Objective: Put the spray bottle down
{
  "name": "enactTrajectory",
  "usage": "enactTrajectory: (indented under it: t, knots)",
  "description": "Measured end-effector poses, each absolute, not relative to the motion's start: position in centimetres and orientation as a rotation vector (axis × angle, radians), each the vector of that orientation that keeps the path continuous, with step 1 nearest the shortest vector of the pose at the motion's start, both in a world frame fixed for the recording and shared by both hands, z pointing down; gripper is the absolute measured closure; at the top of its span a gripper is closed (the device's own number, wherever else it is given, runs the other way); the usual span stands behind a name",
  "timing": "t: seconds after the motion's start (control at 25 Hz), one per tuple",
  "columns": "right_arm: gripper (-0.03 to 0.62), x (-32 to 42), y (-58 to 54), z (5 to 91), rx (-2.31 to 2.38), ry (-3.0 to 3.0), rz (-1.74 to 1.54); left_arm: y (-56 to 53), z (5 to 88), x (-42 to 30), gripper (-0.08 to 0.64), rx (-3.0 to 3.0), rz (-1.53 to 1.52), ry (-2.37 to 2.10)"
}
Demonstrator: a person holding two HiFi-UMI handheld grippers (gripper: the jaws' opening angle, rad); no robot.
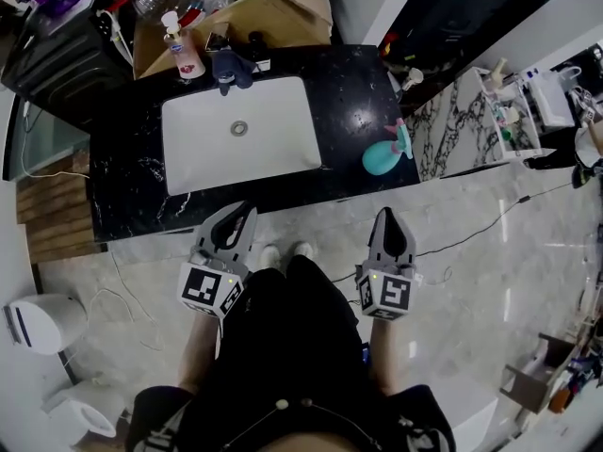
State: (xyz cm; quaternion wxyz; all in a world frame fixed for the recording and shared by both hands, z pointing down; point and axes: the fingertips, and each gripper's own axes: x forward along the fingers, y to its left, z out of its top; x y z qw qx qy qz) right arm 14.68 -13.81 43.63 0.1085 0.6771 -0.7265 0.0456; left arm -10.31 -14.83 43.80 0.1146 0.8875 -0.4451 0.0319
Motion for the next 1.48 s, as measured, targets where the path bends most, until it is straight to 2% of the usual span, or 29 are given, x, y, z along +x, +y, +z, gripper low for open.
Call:
enactTrajectory:
  t: [0.12,0.48,0.8,1.48]
  knots:
    - [0.589,12.7,-13.4,41.8,1.933,-2.187,0.024,-14.8,43.4,-10.0,0.524,2.59,0.07,-1.328]
    - [0.591,10.6,-11.9,38.8,1.841,-2.377,0.023,-14.4,41.7,-7.6,0.528,2.601,0.033,-1.336]
    - [0.591,12.5,-11.2,39.6,1.892,-2.418,0.182,-13.6,42.1,-6.6,0.528,2.593,0.05,-1.332]
    - [0.589,13.5,-11.6,40.1,1.867,-2.377,0.169,-13.3,42.5,-6.0,0.528,2.576,0.061,-1.351]
